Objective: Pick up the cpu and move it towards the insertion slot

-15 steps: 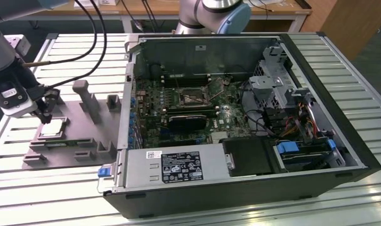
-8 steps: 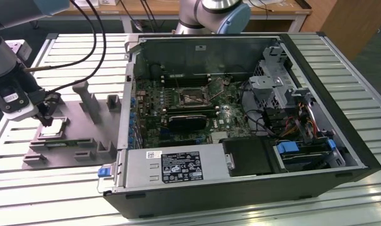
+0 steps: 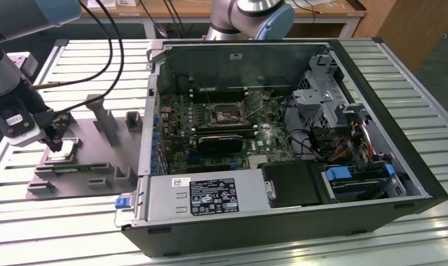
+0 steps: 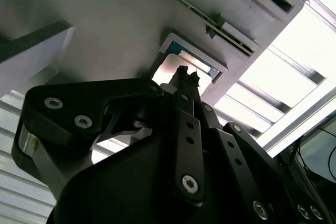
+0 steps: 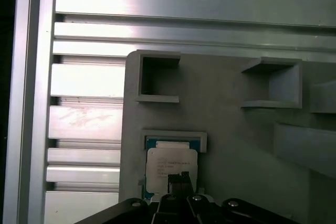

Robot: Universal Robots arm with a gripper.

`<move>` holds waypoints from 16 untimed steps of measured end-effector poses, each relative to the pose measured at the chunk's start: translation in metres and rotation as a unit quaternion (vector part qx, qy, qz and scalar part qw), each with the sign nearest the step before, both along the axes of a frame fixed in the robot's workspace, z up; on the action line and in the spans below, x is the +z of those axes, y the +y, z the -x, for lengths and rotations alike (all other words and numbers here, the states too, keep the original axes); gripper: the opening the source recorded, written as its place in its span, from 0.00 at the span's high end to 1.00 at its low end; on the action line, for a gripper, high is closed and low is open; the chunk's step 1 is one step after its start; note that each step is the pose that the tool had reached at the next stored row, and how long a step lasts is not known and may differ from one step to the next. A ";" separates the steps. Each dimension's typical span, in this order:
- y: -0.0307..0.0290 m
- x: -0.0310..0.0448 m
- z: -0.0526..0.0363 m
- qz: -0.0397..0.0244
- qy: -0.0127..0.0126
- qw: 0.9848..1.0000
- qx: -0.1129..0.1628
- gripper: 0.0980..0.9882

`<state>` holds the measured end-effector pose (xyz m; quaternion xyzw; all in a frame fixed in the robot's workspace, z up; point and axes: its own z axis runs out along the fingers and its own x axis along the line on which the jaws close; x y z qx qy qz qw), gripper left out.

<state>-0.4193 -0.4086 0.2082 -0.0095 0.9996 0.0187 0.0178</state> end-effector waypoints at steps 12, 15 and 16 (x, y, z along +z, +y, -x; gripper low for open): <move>0.0000 -0.0091 0.0034 0.000 0.000 1.000 0.000 1.00; 0.0000 -0.0092 0.0034 0.000 0.000 1.000 0.000 1.00; 0.0000 -0.0092 0.0034 0.000 0.000 1.000 0.000 1.00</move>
